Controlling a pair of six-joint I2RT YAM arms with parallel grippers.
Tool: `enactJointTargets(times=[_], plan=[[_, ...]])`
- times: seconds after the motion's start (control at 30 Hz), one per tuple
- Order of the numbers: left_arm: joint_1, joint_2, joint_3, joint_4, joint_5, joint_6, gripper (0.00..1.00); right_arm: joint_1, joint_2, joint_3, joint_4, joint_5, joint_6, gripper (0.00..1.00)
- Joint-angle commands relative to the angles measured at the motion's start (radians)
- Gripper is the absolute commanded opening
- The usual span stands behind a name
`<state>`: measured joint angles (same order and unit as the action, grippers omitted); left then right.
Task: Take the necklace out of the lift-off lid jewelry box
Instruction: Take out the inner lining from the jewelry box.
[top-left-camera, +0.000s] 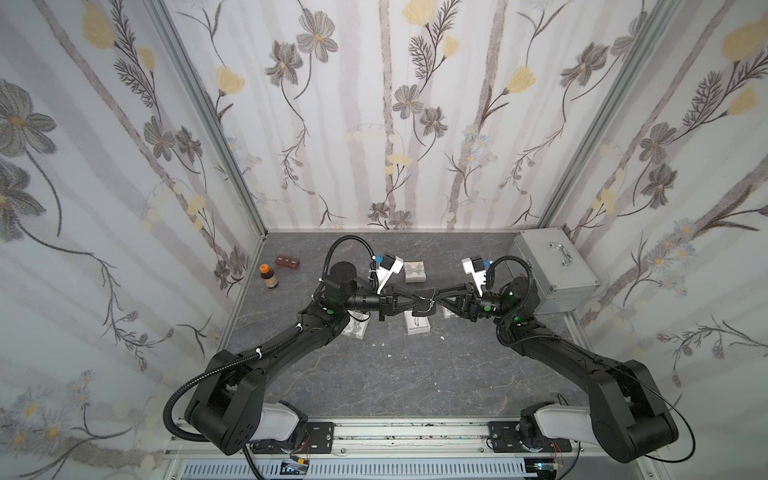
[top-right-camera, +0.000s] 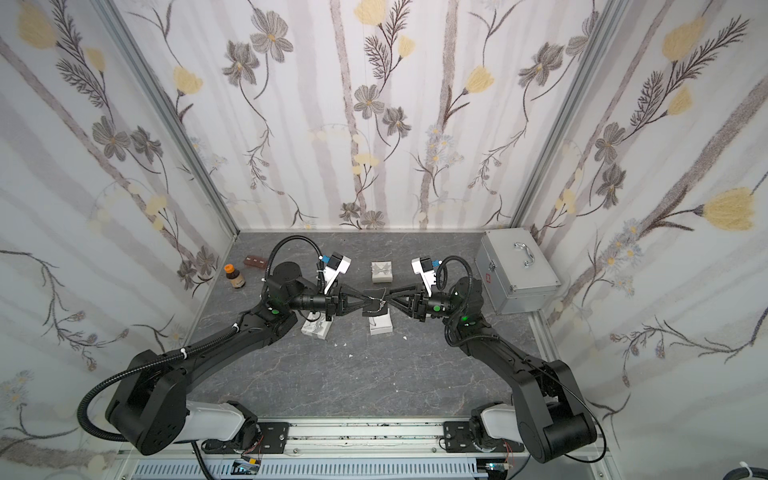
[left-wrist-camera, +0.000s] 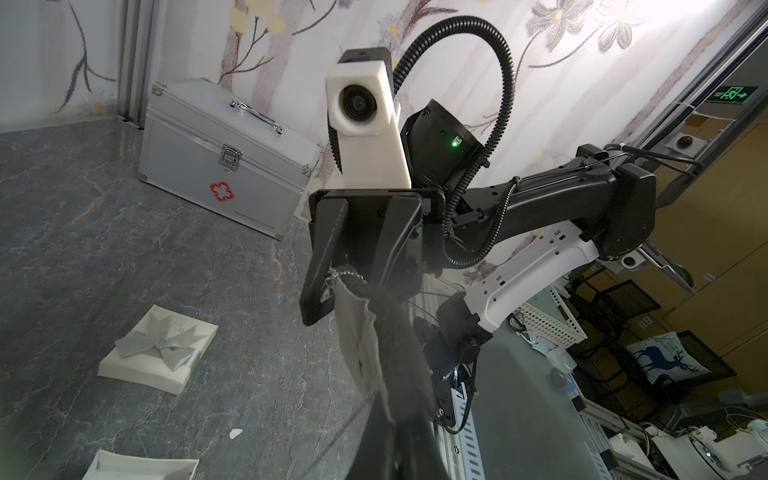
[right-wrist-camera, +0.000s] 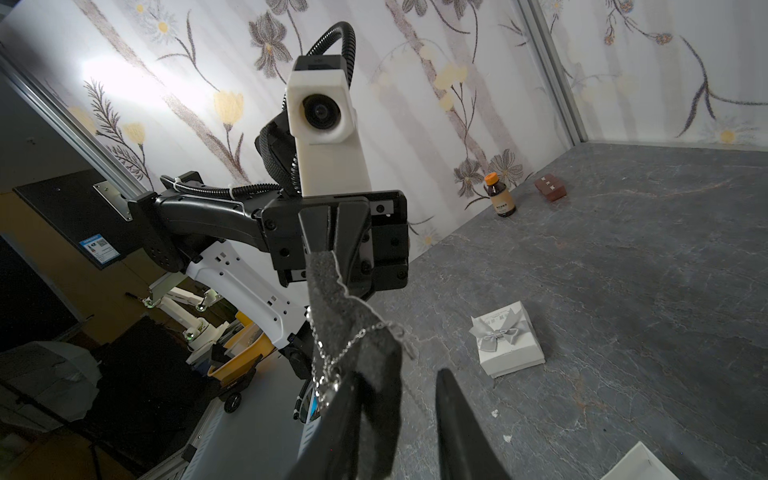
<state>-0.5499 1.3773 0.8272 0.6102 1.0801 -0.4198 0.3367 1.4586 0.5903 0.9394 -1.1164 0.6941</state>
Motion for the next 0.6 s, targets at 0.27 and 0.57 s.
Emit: enactJointTargets(times=[0.27, 0.57], plan=[[0.002, 0.035, 0.002, 0.089, 0.031, -0.04, 0.0, 0.009, -0.021, -0.004, 0.019, -0.013, -0.013, 0.27], [0.003, 0.034, 0.009, 0.003, -0.032, 0.011, 0.0, 0.011, -0.036, -0.009, 0.009, -0.01, -0.019, 0.14]])
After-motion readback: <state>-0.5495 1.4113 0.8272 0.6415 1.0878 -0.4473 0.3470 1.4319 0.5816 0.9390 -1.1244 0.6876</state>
